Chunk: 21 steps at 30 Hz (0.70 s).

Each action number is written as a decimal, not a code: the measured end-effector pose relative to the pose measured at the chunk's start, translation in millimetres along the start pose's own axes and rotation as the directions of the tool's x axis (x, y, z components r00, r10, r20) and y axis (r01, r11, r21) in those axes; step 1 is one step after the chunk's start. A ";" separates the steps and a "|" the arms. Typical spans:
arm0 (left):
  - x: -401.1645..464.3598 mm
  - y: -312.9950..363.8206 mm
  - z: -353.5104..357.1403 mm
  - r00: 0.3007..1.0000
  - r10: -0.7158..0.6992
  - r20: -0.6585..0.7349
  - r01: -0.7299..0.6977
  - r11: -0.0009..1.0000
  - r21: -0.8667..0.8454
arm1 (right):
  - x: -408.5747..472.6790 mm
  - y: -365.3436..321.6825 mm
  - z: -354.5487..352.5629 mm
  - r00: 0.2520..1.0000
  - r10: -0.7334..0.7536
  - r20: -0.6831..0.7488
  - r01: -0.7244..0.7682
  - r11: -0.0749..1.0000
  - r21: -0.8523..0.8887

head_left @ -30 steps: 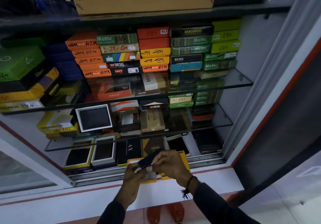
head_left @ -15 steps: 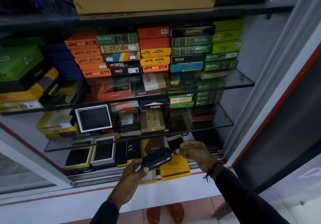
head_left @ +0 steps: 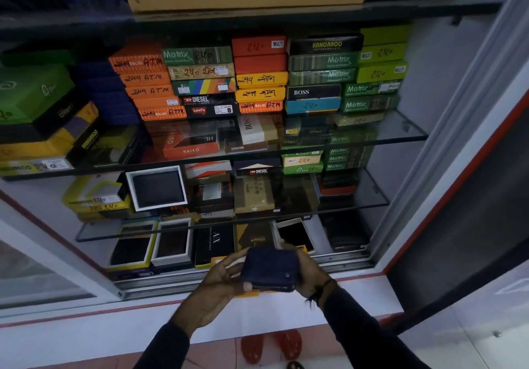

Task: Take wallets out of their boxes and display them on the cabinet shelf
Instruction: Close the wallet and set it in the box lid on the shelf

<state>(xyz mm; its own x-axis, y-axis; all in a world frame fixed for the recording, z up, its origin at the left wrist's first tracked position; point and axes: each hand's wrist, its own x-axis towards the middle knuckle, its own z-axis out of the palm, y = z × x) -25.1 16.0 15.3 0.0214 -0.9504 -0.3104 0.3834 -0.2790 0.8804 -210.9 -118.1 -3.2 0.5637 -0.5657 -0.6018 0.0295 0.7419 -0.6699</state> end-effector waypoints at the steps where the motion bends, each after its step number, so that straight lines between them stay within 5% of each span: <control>1: -1.9 2.7 -4.1 0.999 0.002 -0.046 -0.001 1.000 0.023 | -0.5 -3.3 -3.1 1.000 0.019 0.010 -0.019 1.000 0.020; 6: 0.7 12.2 -11.0 0.980 0.055 -0.191 -0.036 0.994 0.102 | -5.5 -18.3 -11.8 0.992 -0.089 0.093 0.112 0.951 -0.289; 9: 6.6 10.8 4.0 0.891 0.301 -0.341 -0.113 0.873 0.474 | -3.7 -22.7 -6.5 0.934 -0.349 0.073 0.347 0.840 -0.417; 11: 5.6 1.7 12.5 0.774 0.609 -0.174 -0.216 0.511 0.832 | -5.3 -20.3 -3.5 0.802 -0.580 0.145 0.520 0.557 -0.648; 13: 2.5 -10.3 16.1 0.622 0.772 0.127 -0.256 0.048 0.966 | -5.8 -13.6 2.9 0.663 -0.702 0.259 0.505 0.163 -0.848; 14: 1.4 -15.0 16.1 0.556 0.801 0.223 -0.231 -0.109 0.967 | -6.3 -7.7 2.4 0.597 -0.737 0.318 0.485 0.016 -0.874; 16: -0.3 -18.9 16.1 0.469 0.830 0.302 -0.144 -0.266 0.953 | -5.5 4.6 0.9 0.537 -0.752 0.383 0.467 -0.114 -0.877; 19: -0.7 -17.7 10.8 0.492 0.809 0.321 -0.148 -0.286 0.947 | -2.7 9.8 0.6 0.536 -0.765 0.357 0.472 -0.079 -0.878; 21: -3.3 -14.8 6.5 0.596 0.786 0.165 -0.193 -0.059 0.979 | -2.9 6.1 6.3 0.627 -0.740 0.245 0.465 0.103 -0.879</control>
<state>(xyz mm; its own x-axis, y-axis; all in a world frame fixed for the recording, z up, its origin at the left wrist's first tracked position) -36.9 22.4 5.6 0.1619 -0.8087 0.5655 -0.9311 0.0645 0.3589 -207.1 -109.6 -2.8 0.5338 -0.8151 0.2249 -0.4606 -0.5034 -0.7311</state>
